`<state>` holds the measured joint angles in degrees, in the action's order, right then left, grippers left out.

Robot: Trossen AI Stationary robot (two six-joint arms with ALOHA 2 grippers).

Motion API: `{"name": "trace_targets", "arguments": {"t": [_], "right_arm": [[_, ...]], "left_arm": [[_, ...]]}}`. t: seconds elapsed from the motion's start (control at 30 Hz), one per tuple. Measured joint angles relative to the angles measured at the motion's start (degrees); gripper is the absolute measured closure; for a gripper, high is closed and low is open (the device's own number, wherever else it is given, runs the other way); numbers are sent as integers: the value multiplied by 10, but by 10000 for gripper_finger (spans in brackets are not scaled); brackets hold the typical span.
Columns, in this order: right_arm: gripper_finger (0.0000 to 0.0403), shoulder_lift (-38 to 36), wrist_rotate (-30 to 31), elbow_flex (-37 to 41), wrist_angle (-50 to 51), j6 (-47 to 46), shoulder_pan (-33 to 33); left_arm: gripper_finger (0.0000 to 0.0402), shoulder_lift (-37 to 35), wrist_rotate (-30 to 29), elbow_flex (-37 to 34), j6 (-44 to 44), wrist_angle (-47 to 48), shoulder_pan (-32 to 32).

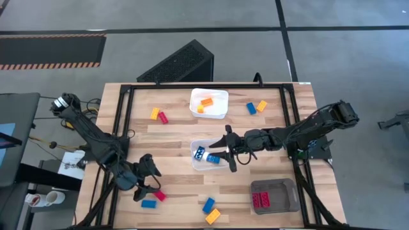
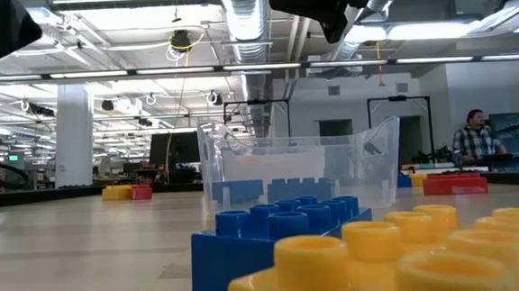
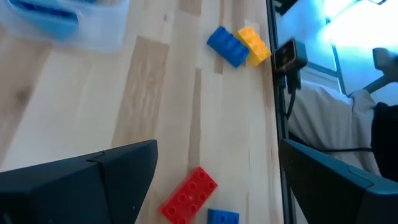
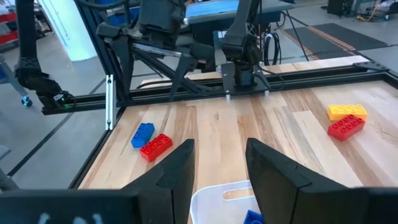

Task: Sort & place blocks by color
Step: Put the blue game piece into the transparent bin

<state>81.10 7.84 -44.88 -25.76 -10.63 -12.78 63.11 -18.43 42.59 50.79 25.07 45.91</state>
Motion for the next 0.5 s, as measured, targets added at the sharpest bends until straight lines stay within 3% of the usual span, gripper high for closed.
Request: {"name": "trace_targets", "arguments": {"t": [0.5], "right_arm": [[237,0,0,0,0,0,-3]], "left_arm": [[84,111,110,0,58,20,10]]}}
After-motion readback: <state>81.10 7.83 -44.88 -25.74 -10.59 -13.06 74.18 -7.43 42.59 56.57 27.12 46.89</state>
